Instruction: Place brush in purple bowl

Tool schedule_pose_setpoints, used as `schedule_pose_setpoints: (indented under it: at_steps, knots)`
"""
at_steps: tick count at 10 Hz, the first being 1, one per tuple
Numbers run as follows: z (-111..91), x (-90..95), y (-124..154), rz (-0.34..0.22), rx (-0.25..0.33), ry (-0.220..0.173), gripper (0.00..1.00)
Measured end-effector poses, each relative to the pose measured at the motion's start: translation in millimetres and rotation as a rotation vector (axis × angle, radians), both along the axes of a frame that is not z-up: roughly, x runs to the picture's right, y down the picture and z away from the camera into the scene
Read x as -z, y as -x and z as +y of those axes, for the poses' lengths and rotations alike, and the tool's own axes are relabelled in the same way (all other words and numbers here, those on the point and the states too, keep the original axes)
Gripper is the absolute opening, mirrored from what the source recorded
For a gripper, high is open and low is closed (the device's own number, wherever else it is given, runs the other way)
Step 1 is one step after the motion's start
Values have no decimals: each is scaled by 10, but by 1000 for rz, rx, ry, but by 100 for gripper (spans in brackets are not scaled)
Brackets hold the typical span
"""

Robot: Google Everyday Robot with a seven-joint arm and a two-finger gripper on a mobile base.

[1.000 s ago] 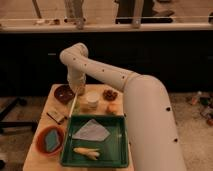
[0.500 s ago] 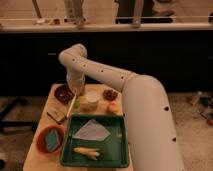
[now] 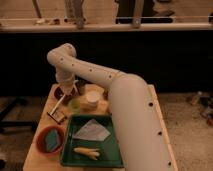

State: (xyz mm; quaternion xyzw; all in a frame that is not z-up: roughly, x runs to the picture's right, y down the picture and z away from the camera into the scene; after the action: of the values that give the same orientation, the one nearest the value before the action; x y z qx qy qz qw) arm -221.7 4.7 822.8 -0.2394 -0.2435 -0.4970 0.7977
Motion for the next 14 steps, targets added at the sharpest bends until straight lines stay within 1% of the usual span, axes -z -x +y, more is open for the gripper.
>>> schedule_pose_setpoints:
  at_steps: [2,3,5,6,7,9,11,14]
  knots:
    - [-56,-14,159,15,-28,7,0]
    - [-62,-57,270,24,-51,20,0]
    - [-23,-206,357,31,-70,45,0]
    - [47,-318,436,24,-69,62,0]
    - [75,-376,469,15,-71,71,0]
    - [70,-534,427,6,-76,86,0]
    - [-21,-641,469,-11,-71,89,0]
    - [-205,-737,518,-28,-45,75,0]
